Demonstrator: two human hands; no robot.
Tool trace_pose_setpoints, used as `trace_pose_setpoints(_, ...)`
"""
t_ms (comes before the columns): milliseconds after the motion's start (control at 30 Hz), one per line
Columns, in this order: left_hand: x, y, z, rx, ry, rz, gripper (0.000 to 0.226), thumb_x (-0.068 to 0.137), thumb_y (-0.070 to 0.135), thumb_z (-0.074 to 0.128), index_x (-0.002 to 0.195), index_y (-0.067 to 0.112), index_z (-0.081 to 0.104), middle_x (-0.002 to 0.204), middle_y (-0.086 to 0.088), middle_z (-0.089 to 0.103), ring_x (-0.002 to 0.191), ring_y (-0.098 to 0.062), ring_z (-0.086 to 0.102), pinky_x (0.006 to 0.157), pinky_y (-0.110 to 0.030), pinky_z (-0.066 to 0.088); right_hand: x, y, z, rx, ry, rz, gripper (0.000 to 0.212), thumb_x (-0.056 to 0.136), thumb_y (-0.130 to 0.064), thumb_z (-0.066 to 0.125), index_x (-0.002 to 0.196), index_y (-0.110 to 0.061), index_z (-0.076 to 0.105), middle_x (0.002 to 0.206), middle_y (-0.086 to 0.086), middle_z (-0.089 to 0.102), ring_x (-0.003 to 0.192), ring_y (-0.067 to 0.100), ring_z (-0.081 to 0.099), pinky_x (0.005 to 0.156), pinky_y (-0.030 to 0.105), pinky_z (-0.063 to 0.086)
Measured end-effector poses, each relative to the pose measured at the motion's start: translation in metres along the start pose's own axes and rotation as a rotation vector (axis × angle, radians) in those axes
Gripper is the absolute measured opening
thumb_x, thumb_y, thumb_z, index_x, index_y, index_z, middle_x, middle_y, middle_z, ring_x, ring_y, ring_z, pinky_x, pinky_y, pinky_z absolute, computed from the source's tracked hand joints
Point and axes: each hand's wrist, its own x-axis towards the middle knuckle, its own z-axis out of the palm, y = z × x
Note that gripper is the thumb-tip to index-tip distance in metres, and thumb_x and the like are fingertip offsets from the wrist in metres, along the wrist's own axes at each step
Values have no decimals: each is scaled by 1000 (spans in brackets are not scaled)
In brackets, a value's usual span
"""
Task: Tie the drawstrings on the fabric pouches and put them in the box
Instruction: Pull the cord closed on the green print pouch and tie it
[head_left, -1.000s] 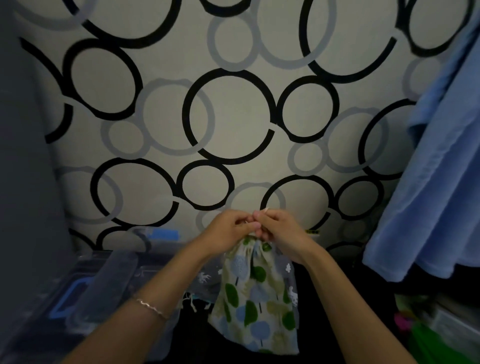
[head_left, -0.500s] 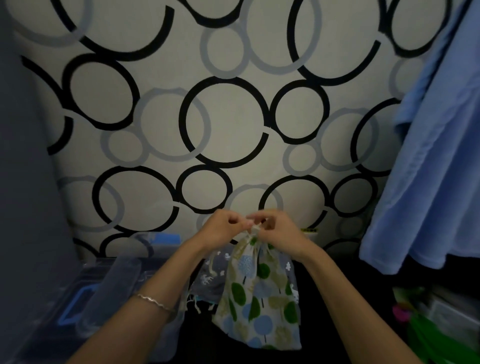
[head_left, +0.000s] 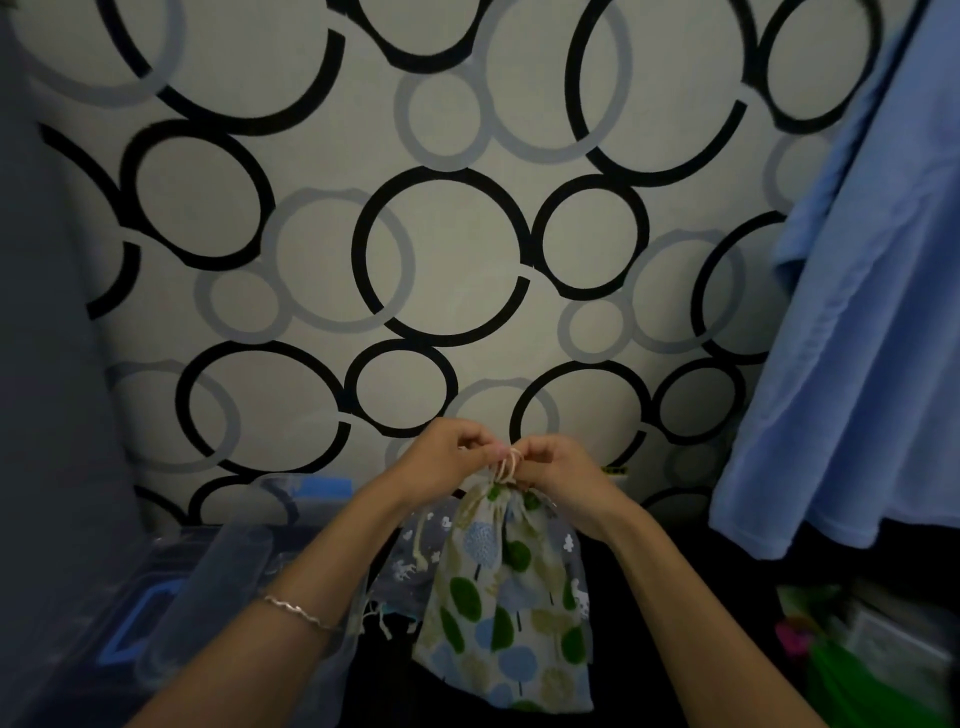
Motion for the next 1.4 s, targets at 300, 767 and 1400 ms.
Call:
trace_pose_setpoints(300, -1, -5, -2, -100, -44, -115, 24, 92, 29, 62, 92, 8, 74, 90, -12, 72, 78, -8, 60, 78, -24, 49, 0, -2, 3, 29, 56, -81, 50, 83, 1, 70, 125, -23, 56, 90, 14, 66, 63, 10, 59, 58, 21, 49)
trace_pose_setpoints(767, -8, 6, -7, -219, -180, -263, 25, 96, 39, 53, 86, 24, 71, 51, 3, 51, 50, -1, 39, 53, -20, 34, 1, -3, 15, 104, 181, -121, 15, 93, -19, 62, 97, -15, 76, 99, 4, 75, 96, 19, 70, 91, 36, 56)
trace_pose_setpoints(1400, -9, -15, -14, 62, -100, -137, 28, 94, 25, 60, 68, 30, 69, 70, 10, 61, 70, -5, 55, 72, -24, 43, 6, -18, -28, 629, 286, 239, 48, 103, -31, 40, 56, -21, 36, 52, -4, 19, 42, 9, 16, 40, 22, 18)
